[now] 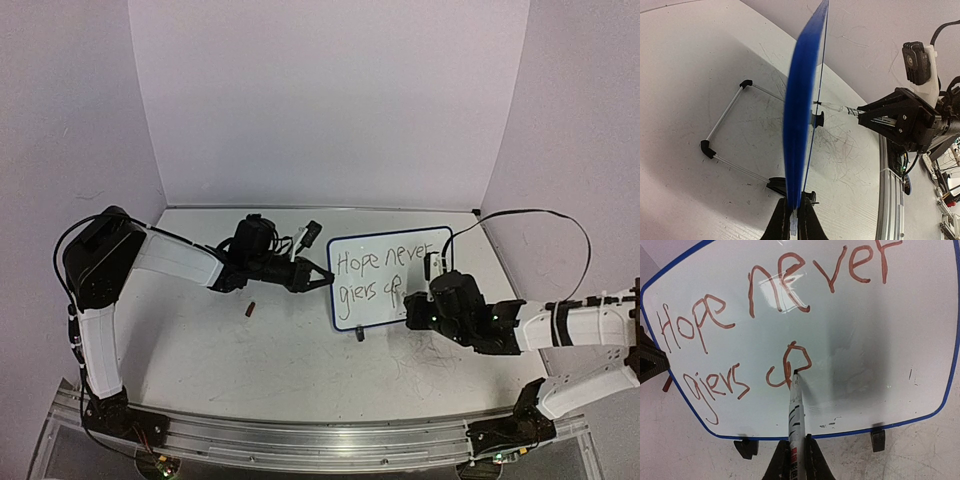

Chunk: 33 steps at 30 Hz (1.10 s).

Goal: Write a sentence on the whiteboard

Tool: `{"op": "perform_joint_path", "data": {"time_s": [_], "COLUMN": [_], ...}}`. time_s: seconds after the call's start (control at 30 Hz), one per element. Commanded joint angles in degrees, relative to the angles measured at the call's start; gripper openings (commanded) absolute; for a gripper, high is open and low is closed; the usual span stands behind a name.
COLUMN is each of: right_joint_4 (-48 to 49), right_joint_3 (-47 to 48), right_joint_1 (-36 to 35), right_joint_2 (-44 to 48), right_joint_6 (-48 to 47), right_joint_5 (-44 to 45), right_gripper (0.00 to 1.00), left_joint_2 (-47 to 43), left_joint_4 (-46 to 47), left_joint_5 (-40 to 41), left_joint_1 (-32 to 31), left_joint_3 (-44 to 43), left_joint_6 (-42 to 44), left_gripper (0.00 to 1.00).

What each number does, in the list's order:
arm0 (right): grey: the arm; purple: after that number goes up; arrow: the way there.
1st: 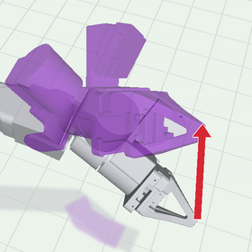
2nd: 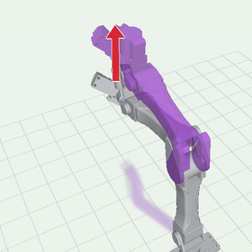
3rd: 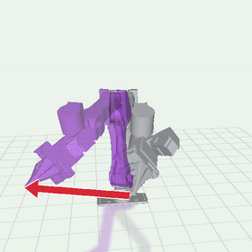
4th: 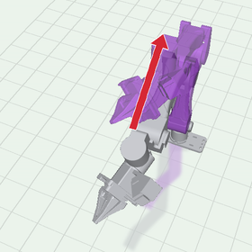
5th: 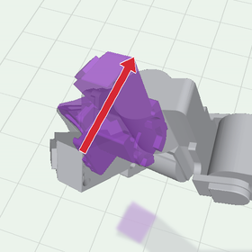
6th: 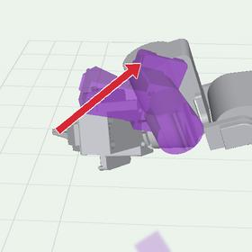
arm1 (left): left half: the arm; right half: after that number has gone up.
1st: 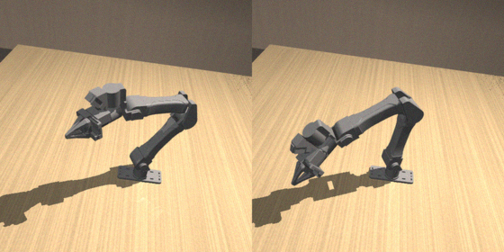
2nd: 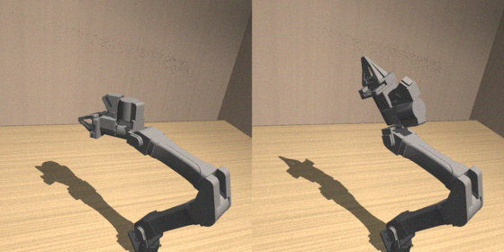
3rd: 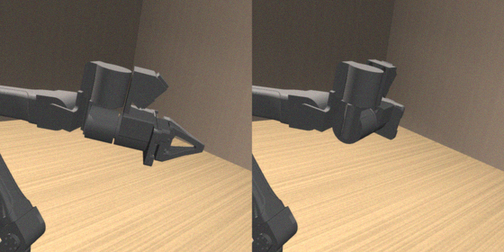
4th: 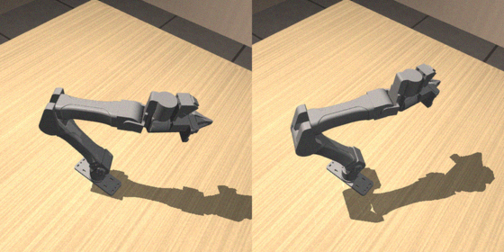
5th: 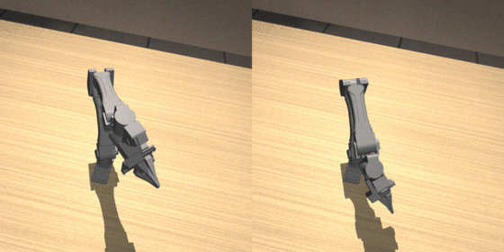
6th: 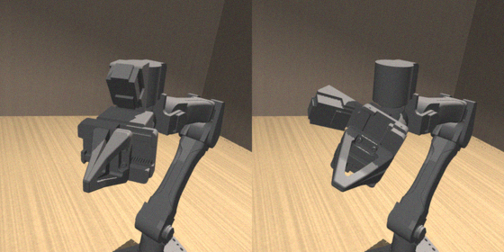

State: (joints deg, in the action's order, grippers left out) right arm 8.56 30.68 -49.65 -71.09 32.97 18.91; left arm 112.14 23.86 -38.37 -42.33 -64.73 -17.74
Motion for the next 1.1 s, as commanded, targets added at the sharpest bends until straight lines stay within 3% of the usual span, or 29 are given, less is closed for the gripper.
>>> {"op": "perform_joint_path", "data": {"time_s": [0.0, 0.43, 1.07], "right_joint_4": [2.6, -5.9, -3.3], "right_joint_3": [1.8, -1.6, -1.0], "right_joint_1": [-0.1, 0.8, 2.1], "right_joint_2": [-1.1, 9.6, 4.7], "right_joint_6": [-0.7, 0.1, -2.5], "right_joint_5": [-0.7, 3.9, 1.1], "right_gripper": [0.00, 0.00, 0.00], "left_joint_2": [-3.1, -3.1, -3.0], "left_joint_4": [-1.1, -1.1, -1.2], "left_joint_5": [-0.1, -0.2, -0.2], "left_joint_1": [0.5, 0.5, 0.5], "left_joint_3": [0.4, 0.9, 0.2], "left_joint_6": [0.7, 1.1, 0.7], "left_gripper": [0.00, 0.00, 0.00]}}
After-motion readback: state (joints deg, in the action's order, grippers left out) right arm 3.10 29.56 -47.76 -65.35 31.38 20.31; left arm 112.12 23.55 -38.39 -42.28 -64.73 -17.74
